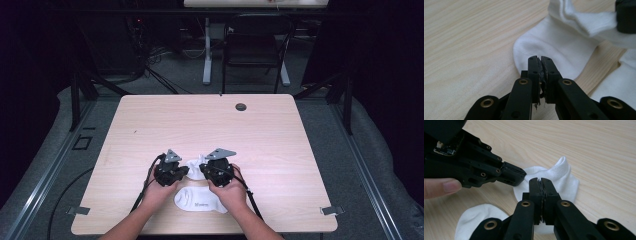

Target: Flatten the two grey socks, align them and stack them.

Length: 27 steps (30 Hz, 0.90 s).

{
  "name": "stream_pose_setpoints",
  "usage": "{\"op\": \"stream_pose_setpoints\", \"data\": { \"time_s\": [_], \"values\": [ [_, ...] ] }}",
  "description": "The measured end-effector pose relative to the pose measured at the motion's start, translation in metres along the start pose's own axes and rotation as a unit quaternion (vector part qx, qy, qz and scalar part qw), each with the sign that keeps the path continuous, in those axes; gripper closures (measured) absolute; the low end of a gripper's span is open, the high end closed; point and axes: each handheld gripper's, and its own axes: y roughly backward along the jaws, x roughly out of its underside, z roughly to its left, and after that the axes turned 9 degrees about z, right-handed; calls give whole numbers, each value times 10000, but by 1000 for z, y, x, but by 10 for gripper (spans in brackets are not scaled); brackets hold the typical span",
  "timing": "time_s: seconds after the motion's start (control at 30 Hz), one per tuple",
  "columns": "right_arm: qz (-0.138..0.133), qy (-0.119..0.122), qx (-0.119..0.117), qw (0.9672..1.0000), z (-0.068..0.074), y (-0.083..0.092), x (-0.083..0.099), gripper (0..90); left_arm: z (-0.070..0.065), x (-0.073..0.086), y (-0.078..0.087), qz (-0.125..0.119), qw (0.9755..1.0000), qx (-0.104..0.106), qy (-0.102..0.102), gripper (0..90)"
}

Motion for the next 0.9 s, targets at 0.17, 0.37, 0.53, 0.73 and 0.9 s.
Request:
{"op": "stream_pose_setpoints", "data": {
  "time_s": [0.17,0.37,0.53,0.73,0.9],
  "values": [
    [-73,-50,50,9999,-7,7,4,884,3,5,-2,107,9999,5,-2,858],
    [-84,-273,133,9995,-23,17,16,884,6,7,-2,78,10000,4,-22,857],
    [-84,-467,211,9987,-34,20,26,884,8,7,-1,91,10000,-18,-15,858],
    [0,-598,343,9976,-47,22,37,884,9,7,-1,86,10000,-14,21,859],
    [212,-703,428,9964,-56,17,46,881,9,7,0,107,9999,-71,-41,859]
  ]
}}
